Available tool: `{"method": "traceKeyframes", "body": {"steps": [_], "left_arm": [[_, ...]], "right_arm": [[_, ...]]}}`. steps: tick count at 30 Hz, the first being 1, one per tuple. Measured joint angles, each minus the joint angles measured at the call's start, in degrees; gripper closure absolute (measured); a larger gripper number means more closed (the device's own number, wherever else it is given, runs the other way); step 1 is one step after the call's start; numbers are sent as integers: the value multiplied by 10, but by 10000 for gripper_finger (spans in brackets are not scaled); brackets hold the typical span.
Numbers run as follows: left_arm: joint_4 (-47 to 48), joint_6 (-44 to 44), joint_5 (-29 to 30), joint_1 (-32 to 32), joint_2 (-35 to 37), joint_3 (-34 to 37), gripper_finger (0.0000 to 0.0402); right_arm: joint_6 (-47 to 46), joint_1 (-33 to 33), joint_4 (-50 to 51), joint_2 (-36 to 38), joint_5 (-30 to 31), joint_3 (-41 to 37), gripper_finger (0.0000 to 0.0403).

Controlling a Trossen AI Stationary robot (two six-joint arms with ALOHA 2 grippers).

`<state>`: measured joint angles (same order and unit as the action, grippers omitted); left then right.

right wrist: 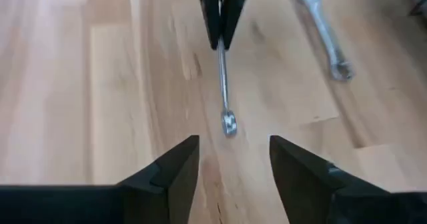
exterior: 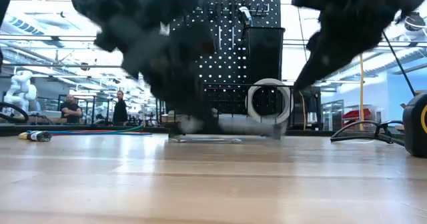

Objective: Hang tools onto peg board
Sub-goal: Put the wrench into the pegboard bin

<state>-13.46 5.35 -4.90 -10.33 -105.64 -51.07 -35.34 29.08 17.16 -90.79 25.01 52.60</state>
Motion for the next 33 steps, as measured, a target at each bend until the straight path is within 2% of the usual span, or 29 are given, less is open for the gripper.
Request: {"method": "traceKeyframes", "body": {"steps": [3,9,12,16,20,23,27,30,33], "left_arm": [[44,-3,15,-3,55,-1,388],[104,-13,69,-6,166,-2,388],[120,0,75,-11,224,-2,388],[90,-17,97,-36,313,-3,388],[27,-14,166,-52,380,-3,388],[-20,51,208,-50,406,-3,388],[-29,239,266,-44,410,-3,388],[-30,391,270,-44,402,-3,388],[-26,504,250,-51,393,-3,388]], "right_arm": [[11,-1,40,52,4,0,224],[61,-3,103,129,84,0,234],[53,-7,104,171,92,0,236],[29,-14,39,225,74,0,236],[85,-15,-95,251,60,0,236],[186,-15,-213,253,50,0,236],[445,-15,-326,243,22,0,236],[655,-12,-396,225,23,0,236],[852,-12,-468,200,59,1,236]]}}
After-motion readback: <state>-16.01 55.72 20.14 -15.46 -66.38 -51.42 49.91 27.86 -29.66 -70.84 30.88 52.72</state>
